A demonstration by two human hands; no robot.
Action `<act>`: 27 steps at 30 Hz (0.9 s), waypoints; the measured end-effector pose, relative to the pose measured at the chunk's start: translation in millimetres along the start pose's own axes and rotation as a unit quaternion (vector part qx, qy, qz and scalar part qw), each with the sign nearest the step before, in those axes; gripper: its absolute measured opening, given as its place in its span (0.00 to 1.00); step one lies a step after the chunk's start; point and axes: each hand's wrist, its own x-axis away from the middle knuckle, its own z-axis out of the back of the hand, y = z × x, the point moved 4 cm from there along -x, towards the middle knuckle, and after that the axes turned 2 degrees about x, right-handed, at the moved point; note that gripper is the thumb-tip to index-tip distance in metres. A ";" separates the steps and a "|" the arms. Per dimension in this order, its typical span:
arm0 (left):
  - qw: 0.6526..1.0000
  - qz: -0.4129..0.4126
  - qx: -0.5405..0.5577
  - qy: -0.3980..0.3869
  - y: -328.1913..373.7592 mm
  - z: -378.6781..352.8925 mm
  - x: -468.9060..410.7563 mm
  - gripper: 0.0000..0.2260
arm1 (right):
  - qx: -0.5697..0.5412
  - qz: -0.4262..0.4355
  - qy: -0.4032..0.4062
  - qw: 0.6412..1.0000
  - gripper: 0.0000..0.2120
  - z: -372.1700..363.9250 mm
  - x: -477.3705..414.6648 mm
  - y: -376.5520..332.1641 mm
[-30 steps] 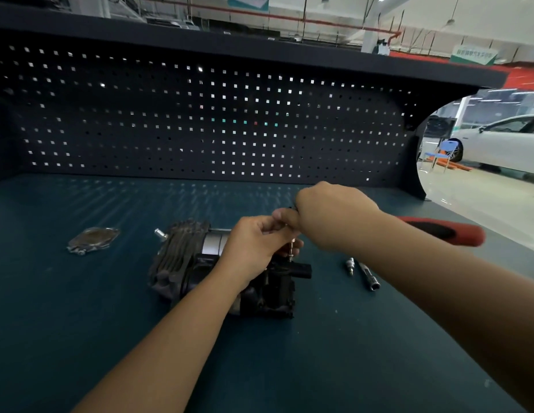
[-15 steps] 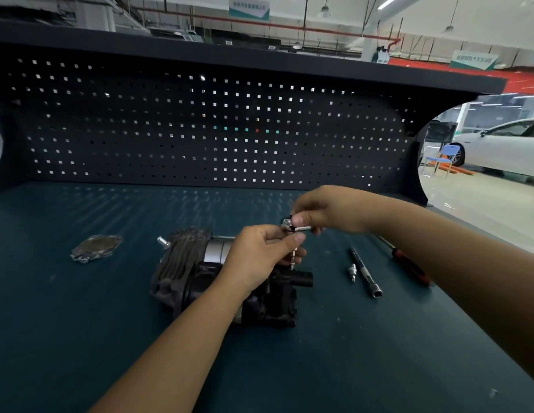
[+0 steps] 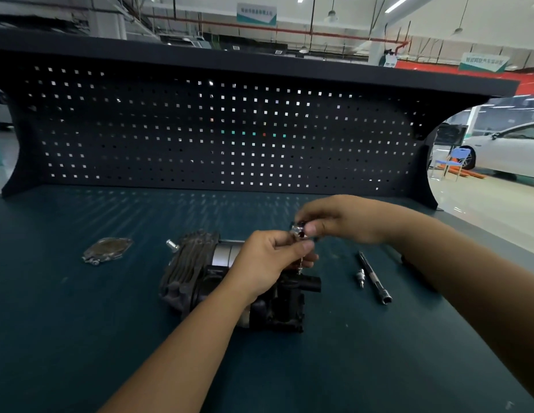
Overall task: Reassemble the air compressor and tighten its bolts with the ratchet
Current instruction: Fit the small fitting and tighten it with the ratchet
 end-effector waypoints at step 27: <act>0.999 0.013 -0.021 -0.044 2.2 -2.9 -0.5 0.09 | 0.237 -0.059 0.149 0.958 0.10 -22.7 -4.2 -8.1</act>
